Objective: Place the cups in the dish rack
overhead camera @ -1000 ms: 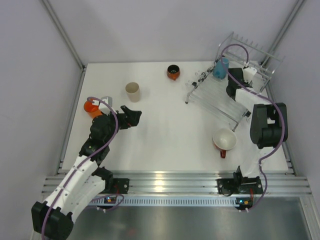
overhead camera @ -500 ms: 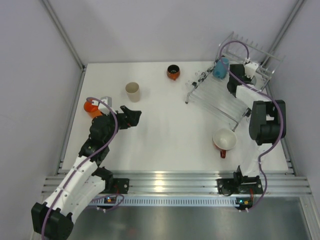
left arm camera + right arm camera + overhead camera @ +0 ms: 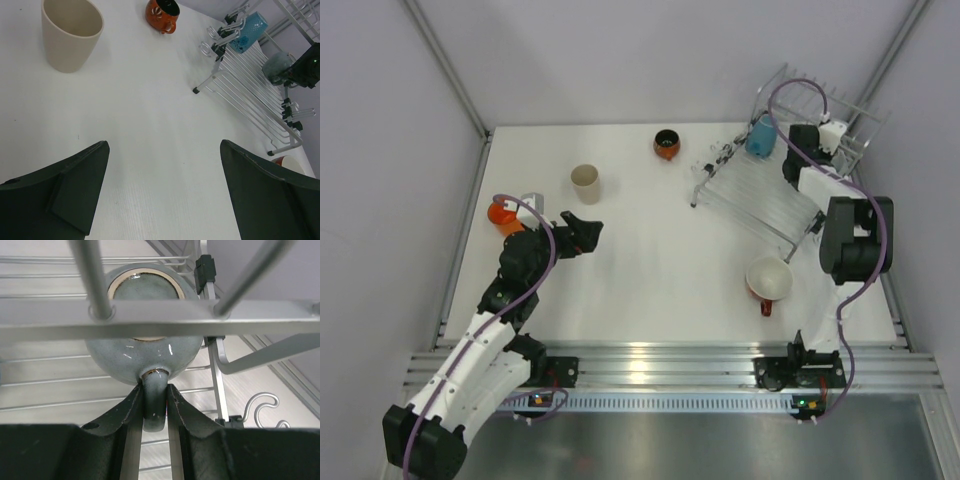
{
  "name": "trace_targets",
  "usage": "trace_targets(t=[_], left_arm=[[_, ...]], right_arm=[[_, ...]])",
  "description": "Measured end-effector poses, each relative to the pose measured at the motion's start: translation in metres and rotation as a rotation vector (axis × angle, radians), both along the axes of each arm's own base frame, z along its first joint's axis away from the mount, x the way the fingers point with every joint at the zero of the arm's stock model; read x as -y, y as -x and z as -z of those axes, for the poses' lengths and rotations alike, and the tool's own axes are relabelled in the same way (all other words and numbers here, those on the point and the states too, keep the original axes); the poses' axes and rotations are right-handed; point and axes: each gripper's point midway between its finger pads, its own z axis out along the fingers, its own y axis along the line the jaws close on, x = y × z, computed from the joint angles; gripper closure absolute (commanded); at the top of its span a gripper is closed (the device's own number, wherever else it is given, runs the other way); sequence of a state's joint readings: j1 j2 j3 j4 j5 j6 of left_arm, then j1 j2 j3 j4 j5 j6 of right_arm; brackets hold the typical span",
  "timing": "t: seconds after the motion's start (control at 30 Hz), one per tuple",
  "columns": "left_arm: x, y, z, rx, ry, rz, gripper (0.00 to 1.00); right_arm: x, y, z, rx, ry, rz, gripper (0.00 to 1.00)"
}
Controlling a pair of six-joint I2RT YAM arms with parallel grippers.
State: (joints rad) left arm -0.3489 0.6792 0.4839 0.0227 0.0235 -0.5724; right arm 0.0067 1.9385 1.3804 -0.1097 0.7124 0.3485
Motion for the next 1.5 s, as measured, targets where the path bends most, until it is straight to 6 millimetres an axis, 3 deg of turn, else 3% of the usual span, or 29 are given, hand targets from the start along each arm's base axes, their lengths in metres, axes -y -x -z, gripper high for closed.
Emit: trace_targets(t=[0.3,0.47,0.7,1.1,1.27,1.4,1.5], left_arm=[[0.0,0.0,0.0,0.0,0.0,0.0,0.02],[-0.001,-0.001,0.001,-0.003,-0.002,-0.004,0.02],[-0.004,-0.002,0.001,0.0,-0.005,-0.028,0.02],[-0.009,-0.006,-0.004,-0.025,-0.02,-0.059,0.03],[-0.01,-0.01,0.007,-0.093,-0.046,-0.074,0.03],[-0.014,-0.011,0.016,-0.152,-0.073,-0.095,0.04],[-0.019,-0.016,0.01,-0.171,-0.092,-0.128,0.04]], right_arm=[[0.007,-0.002,0.0,-0.018,0.007,0.004,0.74],[0.006,-0.002,0.001,-0.021,-0.002,-0.007,0.64],[0.004,-0.002,0.002,-0.024,-0.016,-0.016,0.58],[-0.009,0.013,-0.038,0.033,-0.067,-0.081,0.52],[-0.032,0.037,-0.052,0.052,-0.132,-0.169,0.52],[-0.068,0.059,-0.075,0.11,-0.224,-0.305,0.52],[-0.099,0.075,-0.099,0.191,-0.308,-0.428,0.53]])
